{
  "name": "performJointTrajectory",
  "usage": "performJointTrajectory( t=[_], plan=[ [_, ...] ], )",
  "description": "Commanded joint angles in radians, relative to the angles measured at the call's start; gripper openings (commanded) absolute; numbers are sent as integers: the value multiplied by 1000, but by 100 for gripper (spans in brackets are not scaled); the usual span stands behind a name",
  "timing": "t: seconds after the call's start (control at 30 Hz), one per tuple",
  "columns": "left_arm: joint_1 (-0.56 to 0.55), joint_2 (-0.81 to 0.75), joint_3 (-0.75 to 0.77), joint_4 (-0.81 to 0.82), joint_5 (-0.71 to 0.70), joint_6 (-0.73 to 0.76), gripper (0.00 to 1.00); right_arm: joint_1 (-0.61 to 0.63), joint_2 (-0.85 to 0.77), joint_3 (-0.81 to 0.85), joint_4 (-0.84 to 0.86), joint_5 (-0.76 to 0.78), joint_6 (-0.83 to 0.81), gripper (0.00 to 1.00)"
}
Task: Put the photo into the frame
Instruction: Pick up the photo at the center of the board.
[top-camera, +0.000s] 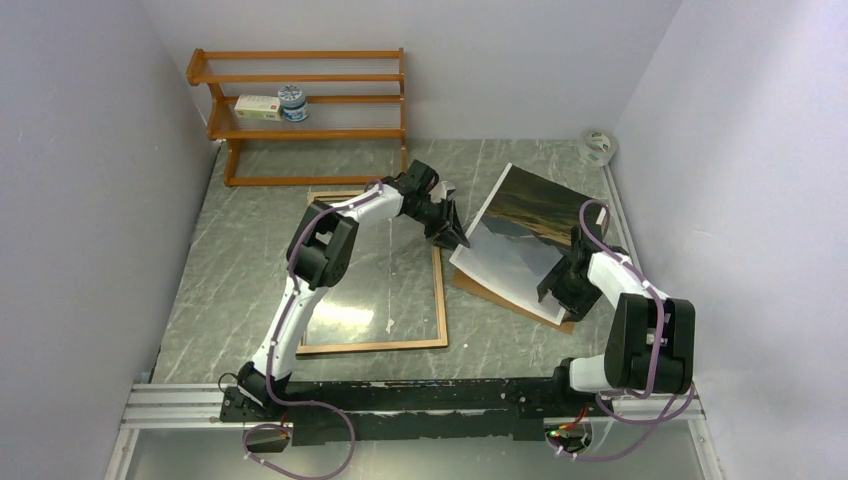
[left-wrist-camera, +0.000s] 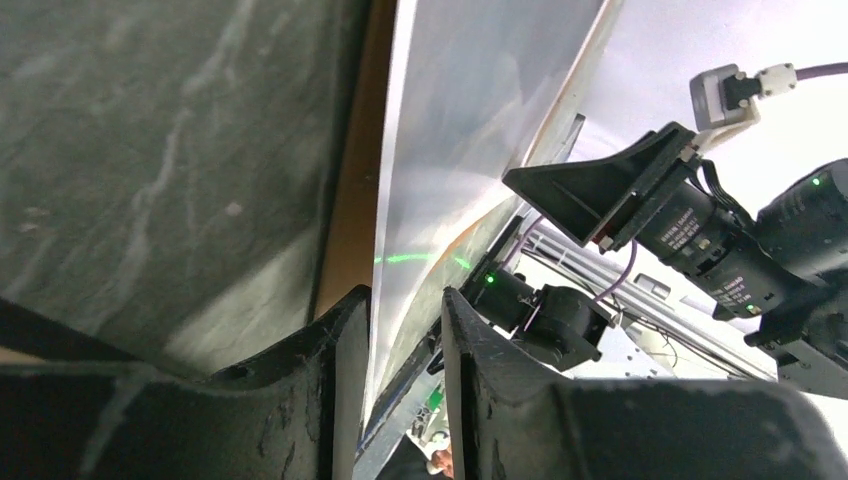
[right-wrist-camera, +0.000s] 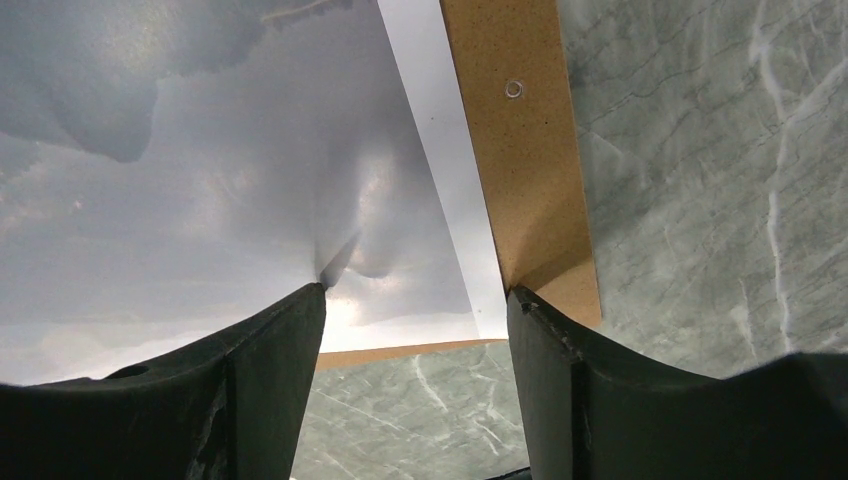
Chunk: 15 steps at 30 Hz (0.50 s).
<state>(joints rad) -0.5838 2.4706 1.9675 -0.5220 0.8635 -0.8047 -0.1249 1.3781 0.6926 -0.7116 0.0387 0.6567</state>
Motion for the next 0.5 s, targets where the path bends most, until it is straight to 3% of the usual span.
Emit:
performJointTrajectory(
  t=[0.0,0.27,0.47],
  plan=[
    [-7,-91,-8,84,67,-15,36,1,38,-68,132,-69,20,69],
    [-21,-48,0,79,70,-4,34,1,47,-73,151,-84,21,69],
    [-35,0,75,-58,9,61,33,2,46,-72,158,-89,23,68]
  ],
)
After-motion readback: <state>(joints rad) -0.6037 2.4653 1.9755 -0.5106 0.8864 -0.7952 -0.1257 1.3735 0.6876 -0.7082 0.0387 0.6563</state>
